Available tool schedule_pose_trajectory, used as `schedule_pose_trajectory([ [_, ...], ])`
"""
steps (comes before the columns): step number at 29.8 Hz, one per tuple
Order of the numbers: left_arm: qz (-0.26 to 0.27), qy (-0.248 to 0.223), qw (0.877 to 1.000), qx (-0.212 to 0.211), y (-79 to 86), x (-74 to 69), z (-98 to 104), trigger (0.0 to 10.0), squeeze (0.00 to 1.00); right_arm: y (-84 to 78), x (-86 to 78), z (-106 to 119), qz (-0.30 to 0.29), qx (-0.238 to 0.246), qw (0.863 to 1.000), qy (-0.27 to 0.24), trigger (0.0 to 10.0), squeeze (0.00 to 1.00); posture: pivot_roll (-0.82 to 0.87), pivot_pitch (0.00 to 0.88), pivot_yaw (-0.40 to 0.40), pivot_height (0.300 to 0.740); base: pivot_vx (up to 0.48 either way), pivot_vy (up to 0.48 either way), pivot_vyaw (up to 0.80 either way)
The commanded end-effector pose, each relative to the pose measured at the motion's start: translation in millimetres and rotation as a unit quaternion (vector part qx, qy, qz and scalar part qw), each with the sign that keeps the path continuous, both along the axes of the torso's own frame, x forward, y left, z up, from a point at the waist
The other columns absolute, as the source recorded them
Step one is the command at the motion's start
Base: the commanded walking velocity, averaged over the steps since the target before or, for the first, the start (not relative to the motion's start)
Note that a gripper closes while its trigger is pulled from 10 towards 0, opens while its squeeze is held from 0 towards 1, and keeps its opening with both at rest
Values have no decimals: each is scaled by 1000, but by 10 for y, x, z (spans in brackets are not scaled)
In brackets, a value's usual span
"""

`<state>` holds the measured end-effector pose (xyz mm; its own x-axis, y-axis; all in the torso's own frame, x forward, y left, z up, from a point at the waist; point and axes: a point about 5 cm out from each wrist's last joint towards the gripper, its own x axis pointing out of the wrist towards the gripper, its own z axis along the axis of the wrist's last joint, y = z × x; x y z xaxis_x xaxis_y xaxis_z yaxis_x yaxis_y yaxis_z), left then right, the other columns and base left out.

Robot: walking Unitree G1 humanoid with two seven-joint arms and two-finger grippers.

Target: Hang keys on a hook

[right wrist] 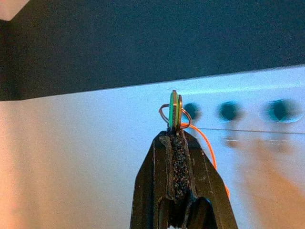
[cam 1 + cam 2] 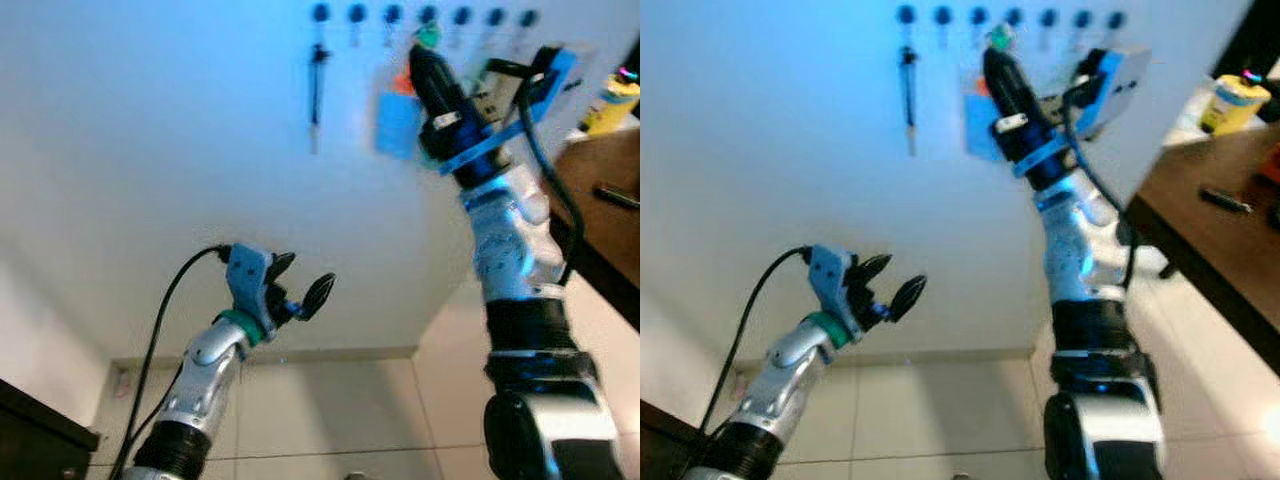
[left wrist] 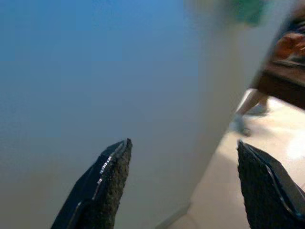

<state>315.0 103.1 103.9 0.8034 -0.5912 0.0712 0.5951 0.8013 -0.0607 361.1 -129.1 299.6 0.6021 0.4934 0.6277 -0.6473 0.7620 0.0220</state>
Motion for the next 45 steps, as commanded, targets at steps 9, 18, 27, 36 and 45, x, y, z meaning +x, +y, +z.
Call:
schedule_pose_trajectory([
  [9,-27,108,993,37,117,-273,-596,10000,0,-179,12,105,-61,7,998,-10,10000,0,51,38,2,740,0,0,0],
  [18,-9,169,984,47,340,-485,-920,10000,0,-236,35,158,-87,16,996,-12,10000,0,66,43,4,740,0,0,0],
  [27,16,218,974,58,474,-674,-1173,10000,0,-255,11,191,-112,16,993,-25,10000,0,76,47,8,740,0,0,0],
  [36,81,296,949,75,689,-939,-1471,10000,0,-454,43,209,-188,38,981,-13,10000,0,70,56,6,740,0,0,0],
  [45,134,349,924,82,909,-1204,-1650,10000,0,-480,88,94,-203,28,979,18,10000,0,68,68,6,740,0,0,0],
])
